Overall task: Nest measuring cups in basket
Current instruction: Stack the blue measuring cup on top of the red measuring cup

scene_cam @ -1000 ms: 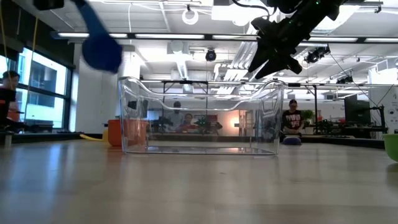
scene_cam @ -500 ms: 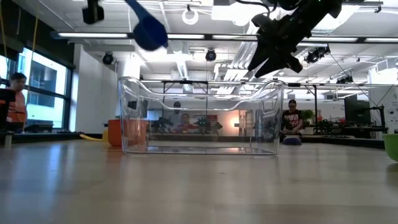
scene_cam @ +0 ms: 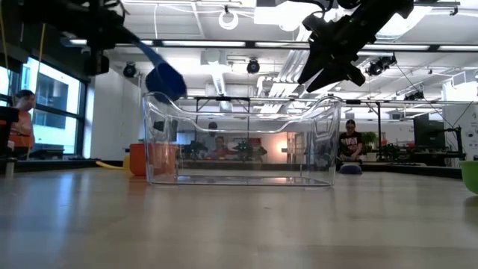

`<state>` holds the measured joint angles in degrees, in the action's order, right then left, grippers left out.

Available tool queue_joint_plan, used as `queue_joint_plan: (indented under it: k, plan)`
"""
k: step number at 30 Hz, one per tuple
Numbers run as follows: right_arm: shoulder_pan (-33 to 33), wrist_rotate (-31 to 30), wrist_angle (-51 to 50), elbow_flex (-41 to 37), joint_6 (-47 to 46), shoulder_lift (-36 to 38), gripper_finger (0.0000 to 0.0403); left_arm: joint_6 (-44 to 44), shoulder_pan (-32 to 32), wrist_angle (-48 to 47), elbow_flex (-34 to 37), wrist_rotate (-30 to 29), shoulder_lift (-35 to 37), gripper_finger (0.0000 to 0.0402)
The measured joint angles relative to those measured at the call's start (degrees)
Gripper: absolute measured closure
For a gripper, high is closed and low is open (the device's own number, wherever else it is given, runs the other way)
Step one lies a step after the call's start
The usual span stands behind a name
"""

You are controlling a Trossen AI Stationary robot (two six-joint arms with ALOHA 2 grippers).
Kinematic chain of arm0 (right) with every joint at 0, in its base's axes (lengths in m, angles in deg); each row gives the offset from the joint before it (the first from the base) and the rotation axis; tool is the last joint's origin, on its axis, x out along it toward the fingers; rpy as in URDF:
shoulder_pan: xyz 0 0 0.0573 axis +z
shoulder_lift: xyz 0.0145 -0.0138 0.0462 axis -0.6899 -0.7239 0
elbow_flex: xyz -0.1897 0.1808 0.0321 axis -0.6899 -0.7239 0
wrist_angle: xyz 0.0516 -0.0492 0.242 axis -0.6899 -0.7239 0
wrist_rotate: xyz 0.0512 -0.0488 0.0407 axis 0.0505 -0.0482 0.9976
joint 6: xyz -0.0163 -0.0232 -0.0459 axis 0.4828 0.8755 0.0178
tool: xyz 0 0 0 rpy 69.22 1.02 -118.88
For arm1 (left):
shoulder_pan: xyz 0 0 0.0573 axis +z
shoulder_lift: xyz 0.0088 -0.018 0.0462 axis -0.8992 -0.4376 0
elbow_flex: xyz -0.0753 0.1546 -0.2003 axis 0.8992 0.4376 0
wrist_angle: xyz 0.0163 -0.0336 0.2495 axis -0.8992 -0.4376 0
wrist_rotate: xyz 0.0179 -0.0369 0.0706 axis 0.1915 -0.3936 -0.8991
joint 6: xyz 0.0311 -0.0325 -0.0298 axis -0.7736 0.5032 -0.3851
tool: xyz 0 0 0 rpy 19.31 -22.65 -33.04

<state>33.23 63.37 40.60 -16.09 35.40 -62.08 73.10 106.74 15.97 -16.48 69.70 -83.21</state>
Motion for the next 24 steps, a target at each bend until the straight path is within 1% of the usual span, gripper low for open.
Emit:
queue_joint_plan:
  k: [2,5,10,16,21,24]
  plan:
    - [0.0,-0.12,0.01,0.0,-0.02,0.0,0.0265,0.89,0.16,0.33,2.15,0.9,1.35,0.0401]
    - [0.0,-0.05,-0.01,0.0,-0.37,0.0,0.0265,1.04,0.16,0.7,4.93,0.05,2.84,0.0401]
    - [0.0,-0.01,-0.01,0.0,-1.33,0.0,0.0265,1.0,0.16,3.48,8.09,0.55,5.16,0.0401]
    - [0.0,-0.01,0.1,0.0,-1.34,0.0,0.0265,-0.85,0.16,3.52,8.69,2.43,6.04,0.0401]
    - [0.0,-0.04,0.21,0.0,-1.33,0.0,0.0265,-2.77,0.36,3.33,8.89,-0.48,5.33,0.0401]
    - [0.01,-0.04,0.2,0.0,-1.36,0.0,0.0265,-2.87,1.32,3.76,10.59,-0.15,4.09,0.0401]
